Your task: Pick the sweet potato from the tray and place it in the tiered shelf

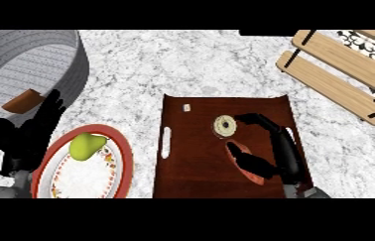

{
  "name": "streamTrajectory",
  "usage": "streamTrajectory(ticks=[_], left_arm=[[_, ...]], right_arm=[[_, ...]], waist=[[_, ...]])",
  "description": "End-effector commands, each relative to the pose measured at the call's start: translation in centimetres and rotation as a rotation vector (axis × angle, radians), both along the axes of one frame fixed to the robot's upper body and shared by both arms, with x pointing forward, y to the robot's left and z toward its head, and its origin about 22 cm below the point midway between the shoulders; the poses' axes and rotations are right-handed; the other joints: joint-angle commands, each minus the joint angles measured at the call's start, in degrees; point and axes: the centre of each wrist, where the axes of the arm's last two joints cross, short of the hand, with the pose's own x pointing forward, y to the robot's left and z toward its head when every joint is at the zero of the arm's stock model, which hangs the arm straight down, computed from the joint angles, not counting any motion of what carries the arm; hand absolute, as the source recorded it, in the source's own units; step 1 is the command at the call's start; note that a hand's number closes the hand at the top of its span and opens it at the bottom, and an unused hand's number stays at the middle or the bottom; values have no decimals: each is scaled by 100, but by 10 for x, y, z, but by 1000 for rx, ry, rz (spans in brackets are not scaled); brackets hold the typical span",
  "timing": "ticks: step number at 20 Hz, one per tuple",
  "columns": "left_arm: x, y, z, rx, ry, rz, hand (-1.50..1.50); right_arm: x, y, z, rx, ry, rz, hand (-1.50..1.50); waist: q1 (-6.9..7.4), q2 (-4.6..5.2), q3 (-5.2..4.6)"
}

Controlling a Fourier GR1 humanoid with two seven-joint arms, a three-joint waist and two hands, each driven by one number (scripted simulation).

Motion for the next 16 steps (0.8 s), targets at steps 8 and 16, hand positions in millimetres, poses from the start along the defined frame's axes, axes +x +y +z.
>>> streamTrajectory(ticks=[8,16], left_arm=[[-24,29,-26,4,28,24,0],[-16,21,-25,-15,33,10,0]], right_arm=[[-54,44,18,-439,10,-101,-150],[-54,52,56,-911,265,11,-150]], waist=[[-165,-42,-11],[-59,13,-6]])
